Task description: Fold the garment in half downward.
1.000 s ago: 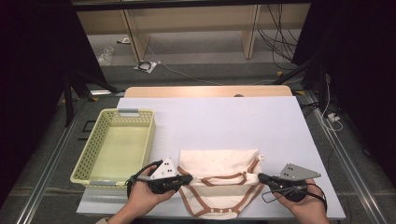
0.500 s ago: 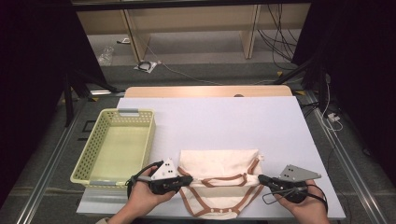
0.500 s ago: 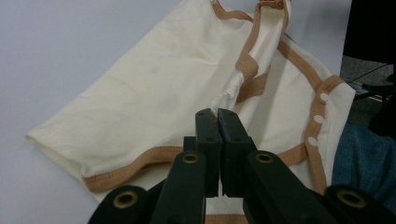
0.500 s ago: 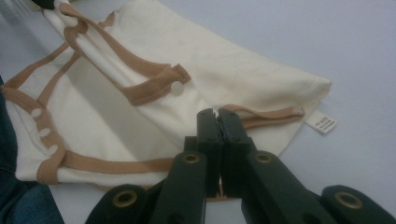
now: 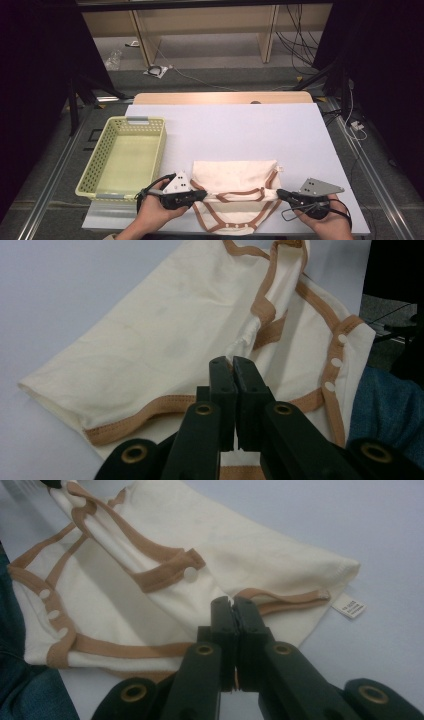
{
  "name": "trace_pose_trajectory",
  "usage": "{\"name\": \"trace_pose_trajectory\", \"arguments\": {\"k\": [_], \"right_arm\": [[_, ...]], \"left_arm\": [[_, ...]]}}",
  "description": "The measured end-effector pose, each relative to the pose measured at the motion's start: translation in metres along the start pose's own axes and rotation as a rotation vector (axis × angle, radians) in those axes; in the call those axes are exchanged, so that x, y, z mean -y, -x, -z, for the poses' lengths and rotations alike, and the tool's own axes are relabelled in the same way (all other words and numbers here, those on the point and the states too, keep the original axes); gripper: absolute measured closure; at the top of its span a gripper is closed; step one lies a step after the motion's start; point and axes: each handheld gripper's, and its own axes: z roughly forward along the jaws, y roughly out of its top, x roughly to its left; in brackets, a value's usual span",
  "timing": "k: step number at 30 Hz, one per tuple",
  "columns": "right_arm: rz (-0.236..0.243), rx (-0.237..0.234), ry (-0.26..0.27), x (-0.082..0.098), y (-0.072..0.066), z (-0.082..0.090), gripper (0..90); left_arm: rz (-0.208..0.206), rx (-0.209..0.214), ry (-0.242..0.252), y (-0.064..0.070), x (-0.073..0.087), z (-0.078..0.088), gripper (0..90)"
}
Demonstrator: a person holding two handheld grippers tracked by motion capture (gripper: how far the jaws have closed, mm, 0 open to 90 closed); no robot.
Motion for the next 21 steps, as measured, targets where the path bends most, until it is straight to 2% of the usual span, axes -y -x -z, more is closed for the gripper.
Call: {"name": "trace_pose_trajectory", "arguments": {"k": [21], "right_arm": [[0.018,-0.03,-0.028,0.0031,-0.0011,0.0021,89.2]], "left_arm": [[-0.008,0.017,-0.012,0.0041,0.0025,-0.0006,87.7]]}}
